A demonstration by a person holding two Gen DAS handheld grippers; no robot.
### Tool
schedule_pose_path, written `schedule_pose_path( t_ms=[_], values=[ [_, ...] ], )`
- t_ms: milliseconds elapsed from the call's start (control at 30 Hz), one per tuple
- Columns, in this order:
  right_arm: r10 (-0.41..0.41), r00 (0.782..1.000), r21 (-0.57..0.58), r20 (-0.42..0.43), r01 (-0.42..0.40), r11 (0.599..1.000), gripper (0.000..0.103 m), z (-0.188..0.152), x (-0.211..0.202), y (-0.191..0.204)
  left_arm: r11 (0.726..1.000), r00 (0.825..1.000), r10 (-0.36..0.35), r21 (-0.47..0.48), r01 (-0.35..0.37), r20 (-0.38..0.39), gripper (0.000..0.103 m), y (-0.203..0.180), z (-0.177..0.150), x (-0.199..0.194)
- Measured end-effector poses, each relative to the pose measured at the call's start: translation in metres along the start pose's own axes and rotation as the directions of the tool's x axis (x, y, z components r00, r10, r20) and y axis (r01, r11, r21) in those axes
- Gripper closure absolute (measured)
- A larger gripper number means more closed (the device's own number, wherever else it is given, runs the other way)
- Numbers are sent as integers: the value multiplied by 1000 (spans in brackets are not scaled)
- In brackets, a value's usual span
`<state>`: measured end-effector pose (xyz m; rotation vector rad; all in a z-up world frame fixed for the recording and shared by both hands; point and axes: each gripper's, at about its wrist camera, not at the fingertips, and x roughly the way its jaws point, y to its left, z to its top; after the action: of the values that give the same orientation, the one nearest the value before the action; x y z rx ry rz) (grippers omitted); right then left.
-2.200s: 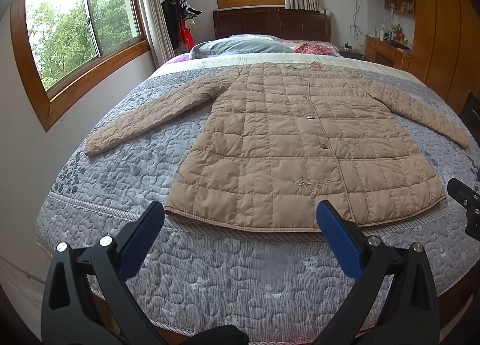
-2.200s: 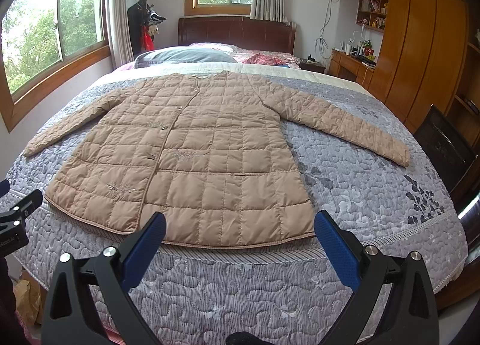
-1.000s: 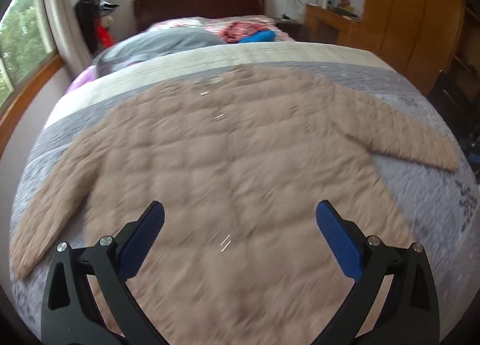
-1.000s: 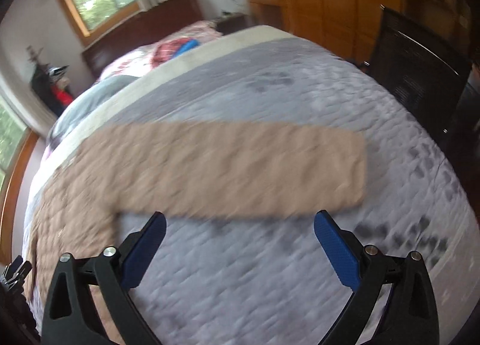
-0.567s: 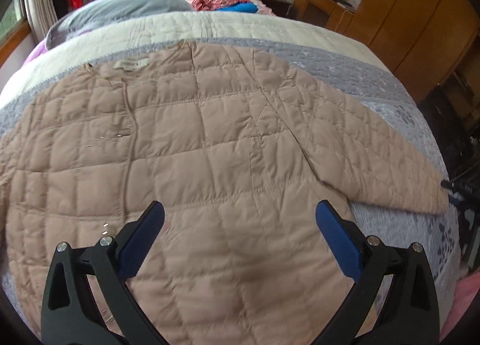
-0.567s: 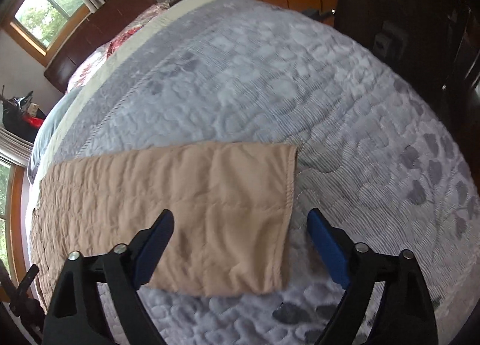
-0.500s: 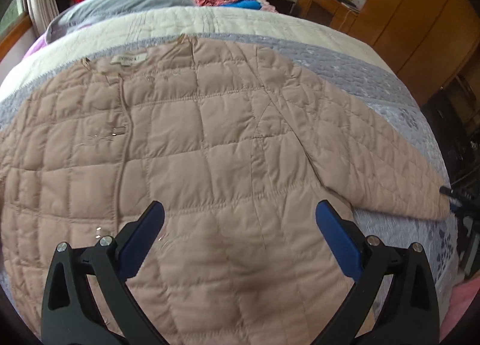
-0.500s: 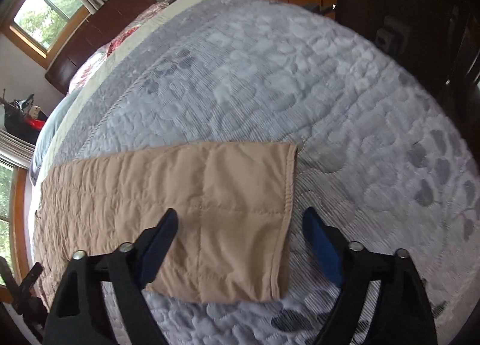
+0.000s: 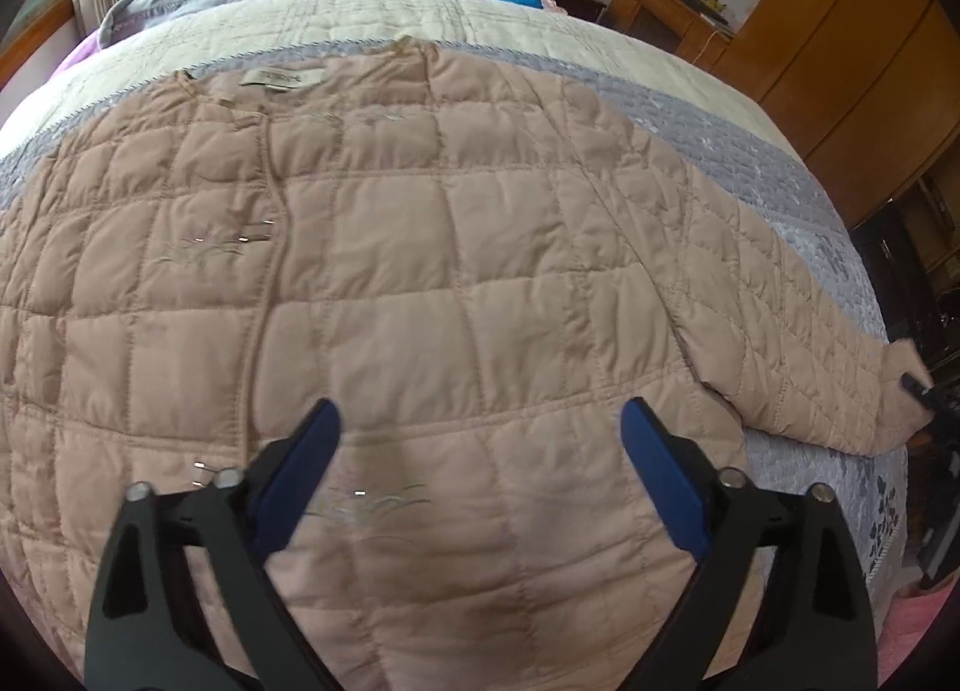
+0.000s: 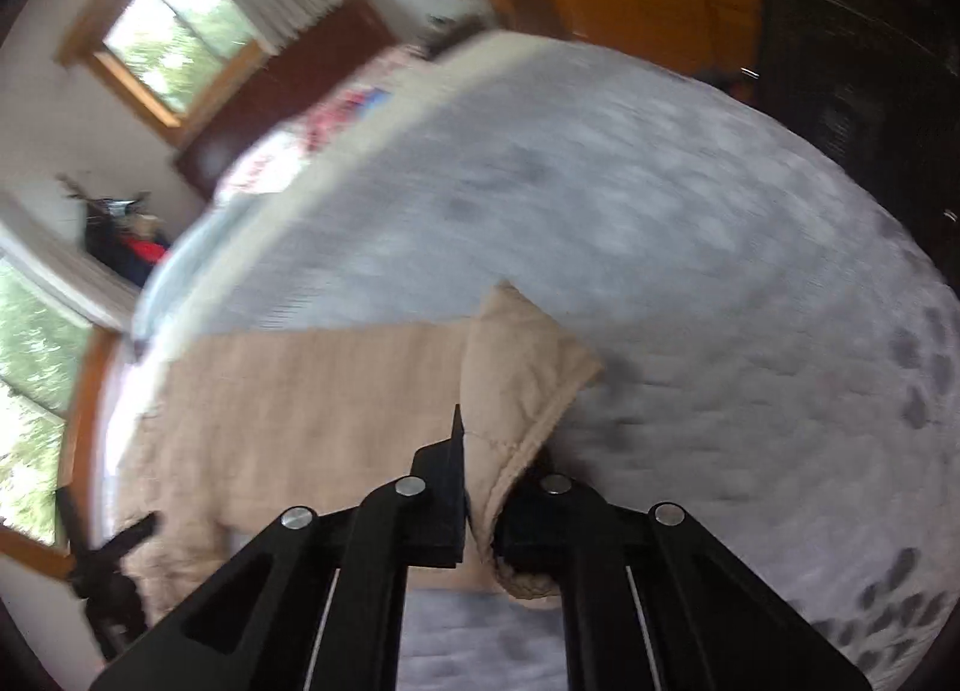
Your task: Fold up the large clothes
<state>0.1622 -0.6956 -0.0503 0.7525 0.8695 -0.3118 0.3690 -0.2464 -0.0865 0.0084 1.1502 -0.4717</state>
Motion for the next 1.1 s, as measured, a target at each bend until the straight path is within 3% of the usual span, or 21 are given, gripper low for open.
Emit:
schedule_pose_path(
  t_ms=[133,300,533,633,733,767,833,933,967,1000,1067,1100],
  values=[
    [107,994,-131,-11,-108,986,95,-8,3,78,1000,1000,-14,-18,14,-6,24,13,-1,-2],
    [133,989,-265,-71,-148,953,95,-22,39,168,999,1000,-27,-28,27,9,24,27,-3,-7],
    [55,986,-354,-155,-107,929,95,-49,104,236,999,1000,-19,-25,20,20,24,45,-3,-12],
    [21,982,-382,-188,-93,920,92,-57,129,245,1000,1000,-15,-22,15,20,24,50,-3,-10],
    [72,970,-372,-232,-157,915,73,-64,137,245,1000,1000,-18,-24,18,17,24,54,-3,-9],
    [115,964,-359,-241,-199,912,66,-65,134,244,1000,1000,-18,-23,18,18,24,53,-3,-10],
    [236,939,-311,-250,-309,899,65,-64,121,238,999,999,-25,-21,26,20,24,51,-3,-11],
    [349,912,-238,-213,-395,887,65,-53,100,222,998,998,-64,-22,64,10,24,41,-3,-11],
    [364,914,-221,-179,-397,891,65,-49,92,213,996,996,-90,-18,90,3,24,34,-3,-11],
    [342,929,-214,-139,-365,906,65,-45,85,205,994,994,-112,-9,112,-1,24,25,-4,-11],
    [229,970,-206,-79,-241,949,65,-39,81,190,988,988,-153,18,153,-10,25,7,-5,-11],
    [134,990,-191,-39,-139,972,65,-34,79,177,983,983,-180,29,180,-18,25,-3,-5,-10]
  ],
)
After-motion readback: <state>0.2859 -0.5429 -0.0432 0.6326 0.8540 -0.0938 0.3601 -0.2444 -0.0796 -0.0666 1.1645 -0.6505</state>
